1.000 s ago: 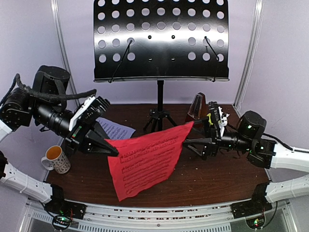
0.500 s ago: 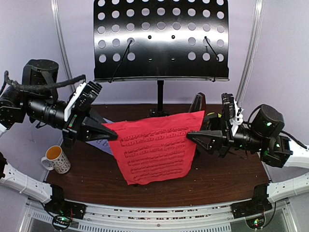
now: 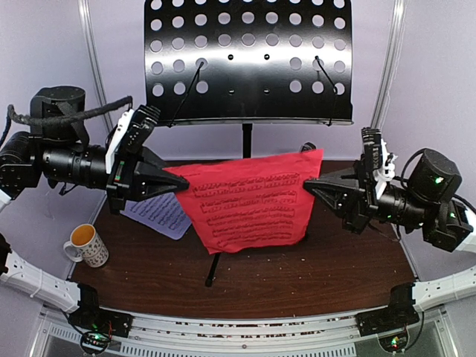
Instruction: Set up the instrument practice props
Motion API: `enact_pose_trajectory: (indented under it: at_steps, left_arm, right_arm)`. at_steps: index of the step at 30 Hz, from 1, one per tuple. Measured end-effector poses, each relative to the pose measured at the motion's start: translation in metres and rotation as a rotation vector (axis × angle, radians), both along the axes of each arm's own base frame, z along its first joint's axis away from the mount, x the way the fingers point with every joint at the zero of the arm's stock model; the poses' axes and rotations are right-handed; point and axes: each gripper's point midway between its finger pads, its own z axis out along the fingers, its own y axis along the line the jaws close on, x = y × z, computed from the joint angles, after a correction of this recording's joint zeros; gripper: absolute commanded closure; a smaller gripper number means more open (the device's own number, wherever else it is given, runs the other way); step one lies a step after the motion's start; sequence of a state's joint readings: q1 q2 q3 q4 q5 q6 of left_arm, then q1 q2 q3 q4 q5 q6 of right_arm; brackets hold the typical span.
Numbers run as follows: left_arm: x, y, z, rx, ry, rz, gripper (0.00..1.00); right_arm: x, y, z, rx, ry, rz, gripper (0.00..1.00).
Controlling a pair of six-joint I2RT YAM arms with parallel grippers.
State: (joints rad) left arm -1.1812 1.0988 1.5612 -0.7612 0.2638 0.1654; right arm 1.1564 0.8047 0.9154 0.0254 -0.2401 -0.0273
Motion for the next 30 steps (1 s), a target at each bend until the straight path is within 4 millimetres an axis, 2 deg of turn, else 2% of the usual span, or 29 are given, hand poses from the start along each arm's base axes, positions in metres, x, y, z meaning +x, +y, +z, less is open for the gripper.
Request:
enact_pose_trajectory:
  at_steps: [5,12,14,17,21,25,28,30]
  left_arm:
    - [-0.003,0.004,0.005,-0.018,-0.006,-0.009,1.00]
    - [-0.013,-0.001,0.002,-0.008,0.003,-0.079,1.00]
    - [-0.015,-0.001,0.002,-0.003,0.003,-0.088,1.00]
    - [-0.016,-0.001,0.006,-0.006,-0.001,-0.096,1.00]
    - [-0.014,-0.005,0.010,-0.011,-0.003,-0.095,1.00]
    - [-0.006,-0.012,0.009,0.000,-0.003,-0.064,0.97]
    - [0.004,-0.014,0.006,0.011,0.005,-0.008,0.77]
    - [0.013,-0.013,0.007,0.009,0.006,0.048,0.73]
  right_arm:
    - [-0.001,-0.010,0.011,0.010,-0.022,-0.016,0.62]
    - [0.003,0.003,-0.003,-0.082,-0.042,-0.014,0.52]
    - [0.003,0.006,-0.010,-0.115,-0.042,-0.007,0.56]
    - [0.002,0.008,-0.012,-0.150,-0.049,0.002,0.70]
    - [0.000,0.006,-0.001,-0.153,-0.066,0.006,1.00]
    - [-0.004,0.003,0.013,-0.135,-0.064,0.014,1.00]
    - [-0.004,0.000,0.021,-0.118,-0.058,0.007,1.00]
    - [-0.003,-0.003,0.025,-0.105,-0.049,-0.009,1.00]
